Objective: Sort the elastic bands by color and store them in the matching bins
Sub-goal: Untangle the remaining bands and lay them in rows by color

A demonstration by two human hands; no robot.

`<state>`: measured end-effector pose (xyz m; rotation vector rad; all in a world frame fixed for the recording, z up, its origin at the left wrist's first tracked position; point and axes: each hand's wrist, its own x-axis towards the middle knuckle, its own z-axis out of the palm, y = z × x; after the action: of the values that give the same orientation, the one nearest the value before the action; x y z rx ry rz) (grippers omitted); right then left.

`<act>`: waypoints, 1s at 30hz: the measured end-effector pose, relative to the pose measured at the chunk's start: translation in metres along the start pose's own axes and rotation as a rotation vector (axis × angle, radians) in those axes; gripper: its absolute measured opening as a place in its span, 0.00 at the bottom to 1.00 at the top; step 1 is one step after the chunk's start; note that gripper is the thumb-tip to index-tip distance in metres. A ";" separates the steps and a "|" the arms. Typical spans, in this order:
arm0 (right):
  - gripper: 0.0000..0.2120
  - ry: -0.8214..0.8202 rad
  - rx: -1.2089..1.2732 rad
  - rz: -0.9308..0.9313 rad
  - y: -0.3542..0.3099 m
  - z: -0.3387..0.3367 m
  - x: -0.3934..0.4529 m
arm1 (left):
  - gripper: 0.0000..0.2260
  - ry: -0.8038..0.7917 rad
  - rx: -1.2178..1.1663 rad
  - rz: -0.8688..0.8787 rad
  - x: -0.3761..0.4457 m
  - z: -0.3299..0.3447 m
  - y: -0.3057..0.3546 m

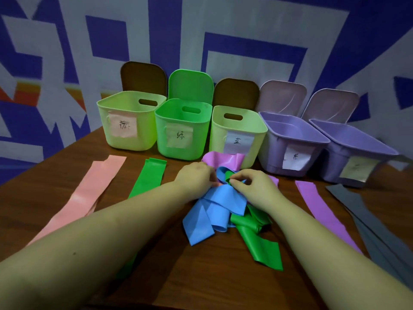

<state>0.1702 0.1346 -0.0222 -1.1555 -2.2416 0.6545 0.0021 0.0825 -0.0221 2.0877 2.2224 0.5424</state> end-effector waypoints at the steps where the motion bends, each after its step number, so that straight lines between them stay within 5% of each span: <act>1: 0.04 -0.004 0.007 -0.008 0.001 0.000 0.000 | 0.12 0.010 -0.008 0.008 0.001 -0.001 -0.001; 7: 0.17 0.000 0.106 0.015 -0.006 -0.012 0.006 | 0.03 0.128 -0.343 0.015 0.004 -0.025 0.006; 15: 0.10 0.159 0.297 0.003 -0.044 -0.032 0.011 | 0.05 0.259 -0.681 0.011 0.016 -0.074 0.033; 18: 0.21 0.218 0.382 0.013 -0.058 -0.040 0.012 | 0.05 0.239 -0.857 0.022 0.015 -0.087 0.043; 27: 0.02 0.156 0.454 -0.005 -0.072 -0.055 0.008 | 0.07 0.381 -1.371 -0.123 0.016 -0.121 0.042; 30: 0.06 0.223 0.617 0.016 -0.074 -0.058 0.011 | 0.07 0.367 -1.437 -0.141 0.014 -0.122 0.034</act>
<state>0.1594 0.1159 0.0697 -0.8767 -1.6661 1.0680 0.0006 0.0703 0.1046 1.0509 1.1918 1.8380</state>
